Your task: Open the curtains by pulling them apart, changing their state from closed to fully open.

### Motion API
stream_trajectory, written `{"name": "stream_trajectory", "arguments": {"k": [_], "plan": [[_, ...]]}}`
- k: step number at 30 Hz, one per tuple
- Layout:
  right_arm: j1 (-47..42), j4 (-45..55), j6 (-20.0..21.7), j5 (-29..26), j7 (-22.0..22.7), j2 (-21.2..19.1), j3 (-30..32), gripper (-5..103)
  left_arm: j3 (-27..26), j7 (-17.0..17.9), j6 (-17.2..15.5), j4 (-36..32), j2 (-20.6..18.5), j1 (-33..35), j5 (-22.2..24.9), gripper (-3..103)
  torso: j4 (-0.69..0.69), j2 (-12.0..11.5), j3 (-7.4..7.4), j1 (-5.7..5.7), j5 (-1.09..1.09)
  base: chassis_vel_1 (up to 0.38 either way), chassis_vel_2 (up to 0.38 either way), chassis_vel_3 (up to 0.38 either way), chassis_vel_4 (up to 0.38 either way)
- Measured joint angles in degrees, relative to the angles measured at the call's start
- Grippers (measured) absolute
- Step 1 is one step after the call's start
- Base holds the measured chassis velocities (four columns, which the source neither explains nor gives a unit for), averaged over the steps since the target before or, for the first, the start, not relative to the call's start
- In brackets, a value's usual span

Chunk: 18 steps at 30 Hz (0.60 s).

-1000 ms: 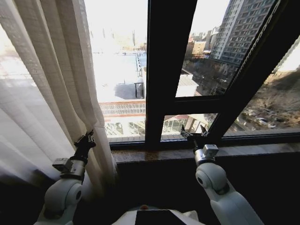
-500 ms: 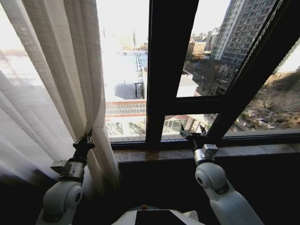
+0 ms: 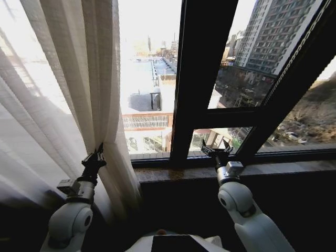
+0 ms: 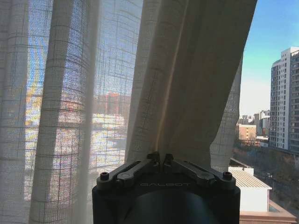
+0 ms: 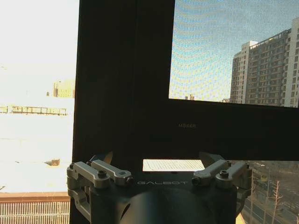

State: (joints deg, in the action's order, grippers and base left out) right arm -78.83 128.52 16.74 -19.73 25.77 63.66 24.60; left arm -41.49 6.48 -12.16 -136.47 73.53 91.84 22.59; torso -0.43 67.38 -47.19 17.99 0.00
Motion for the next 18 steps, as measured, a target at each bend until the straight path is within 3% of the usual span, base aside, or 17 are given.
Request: {"name": "stream_trajectory", "arguments": {"k": [18], "plan": [[0.4, -0.3, 0.0, 0.2, 0.1, 0.6, -0.9, 100, -0.2, -0.1, 0.9, 0.7, 0.1, -0.2, -0.1, 0, 0.00, 0.0, 0.00, 0.00, 0.02, 0.195, 0.189, -0.192, -0.184]]}}
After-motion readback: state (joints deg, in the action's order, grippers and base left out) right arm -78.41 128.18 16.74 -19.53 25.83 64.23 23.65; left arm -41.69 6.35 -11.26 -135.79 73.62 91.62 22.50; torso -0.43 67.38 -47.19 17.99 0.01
